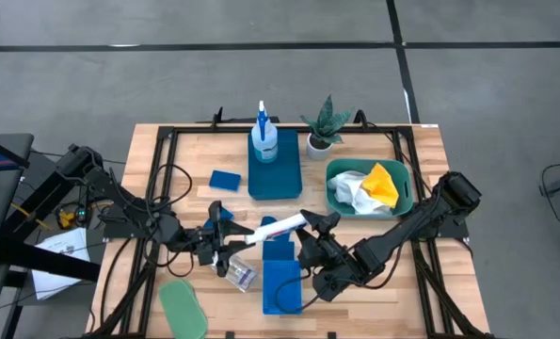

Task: Pick & Place Kitchen Items
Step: Put the white plastic restorer bottle into the blue bin

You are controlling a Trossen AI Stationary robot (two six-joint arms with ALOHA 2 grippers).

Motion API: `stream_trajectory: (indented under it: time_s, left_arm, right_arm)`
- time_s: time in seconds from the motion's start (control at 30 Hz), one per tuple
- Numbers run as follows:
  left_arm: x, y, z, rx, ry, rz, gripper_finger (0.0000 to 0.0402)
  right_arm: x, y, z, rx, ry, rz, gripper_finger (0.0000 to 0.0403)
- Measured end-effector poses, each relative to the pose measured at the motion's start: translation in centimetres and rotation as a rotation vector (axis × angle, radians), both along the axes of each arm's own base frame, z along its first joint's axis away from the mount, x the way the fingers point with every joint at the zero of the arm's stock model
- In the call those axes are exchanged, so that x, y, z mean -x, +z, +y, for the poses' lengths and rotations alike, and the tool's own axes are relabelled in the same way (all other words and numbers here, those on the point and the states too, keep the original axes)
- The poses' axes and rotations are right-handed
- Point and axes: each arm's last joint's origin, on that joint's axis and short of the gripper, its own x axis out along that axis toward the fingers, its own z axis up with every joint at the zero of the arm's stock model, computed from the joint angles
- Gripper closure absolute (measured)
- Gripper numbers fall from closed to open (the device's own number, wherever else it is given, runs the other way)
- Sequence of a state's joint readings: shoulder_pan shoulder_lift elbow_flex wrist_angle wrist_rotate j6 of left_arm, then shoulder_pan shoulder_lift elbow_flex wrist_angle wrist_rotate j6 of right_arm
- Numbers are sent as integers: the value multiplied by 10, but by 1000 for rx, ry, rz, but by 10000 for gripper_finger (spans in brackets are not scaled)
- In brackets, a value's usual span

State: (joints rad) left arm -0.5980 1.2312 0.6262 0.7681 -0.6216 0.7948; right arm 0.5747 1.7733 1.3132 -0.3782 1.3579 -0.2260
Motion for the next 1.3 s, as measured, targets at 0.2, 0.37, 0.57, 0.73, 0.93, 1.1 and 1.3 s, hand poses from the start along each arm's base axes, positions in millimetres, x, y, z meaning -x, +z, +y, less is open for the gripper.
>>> stream_trajectory:
  time_s: [0.2, 0.37, 0.57, 0.73, 0.93, 1.1, 1.3]
  left_arm:
    - [-3, 0, 5, 34, 18, 0, 290]
    - [-4, 0, 6, 36, 18, 0, 291]
    - [-3, 0, 6, 38, 14, 0, 291]
    - [-3, 0, 5, 41, 8, -1, 292]
    - [-3, 0, 5, 41, 9, -1, 292]
    - [-4, -2, 7, 37, 37, 14, 292]
    - [-4, -1, 6, 41, 40, 7, 292]
  right_arm:
    - [0, 0, 0, 0, -2, -1, 127]
    - [0, 0, 0, 1, -3, -2, 127]
    - [4, 0, 7, 3, 20, -3, 127]
    - [6, 1, 12, 5, 35, -6, 127]
    - [6, 1, 13, -1, 36, -13, 96]
    - [6, 3, 15, -14, 36, -38, 50]
    - [10, 6, 22, 31, 21, -57, 36]
